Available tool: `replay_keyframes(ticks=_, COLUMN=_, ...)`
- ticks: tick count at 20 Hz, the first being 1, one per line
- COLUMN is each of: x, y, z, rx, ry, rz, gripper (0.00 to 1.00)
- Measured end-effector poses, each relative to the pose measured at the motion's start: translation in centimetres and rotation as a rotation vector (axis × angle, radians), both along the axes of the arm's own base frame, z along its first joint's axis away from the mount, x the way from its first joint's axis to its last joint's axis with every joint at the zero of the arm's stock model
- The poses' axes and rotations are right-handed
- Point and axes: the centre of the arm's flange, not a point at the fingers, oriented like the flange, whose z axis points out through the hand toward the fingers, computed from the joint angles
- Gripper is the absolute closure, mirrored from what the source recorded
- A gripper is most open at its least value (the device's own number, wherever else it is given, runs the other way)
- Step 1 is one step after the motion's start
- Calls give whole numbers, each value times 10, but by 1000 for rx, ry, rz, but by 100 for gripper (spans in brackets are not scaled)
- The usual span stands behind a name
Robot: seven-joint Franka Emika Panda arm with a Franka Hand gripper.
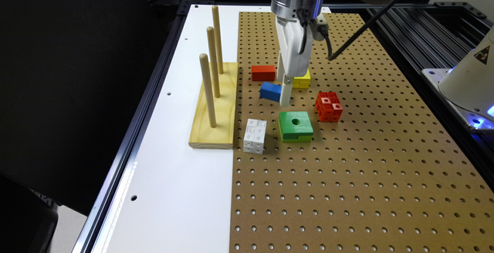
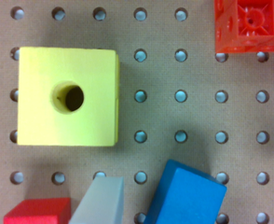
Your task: Pick up narrow blue stick.
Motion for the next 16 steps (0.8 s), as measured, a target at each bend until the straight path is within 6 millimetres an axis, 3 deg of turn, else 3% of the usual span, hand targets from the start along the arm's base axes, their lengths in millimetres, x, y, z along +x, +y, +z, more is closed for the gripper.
replay_keyframes(ticks=16, x=6, y=0, z=-3, rx=1, ry=-15, rz=-1, gripper=0)
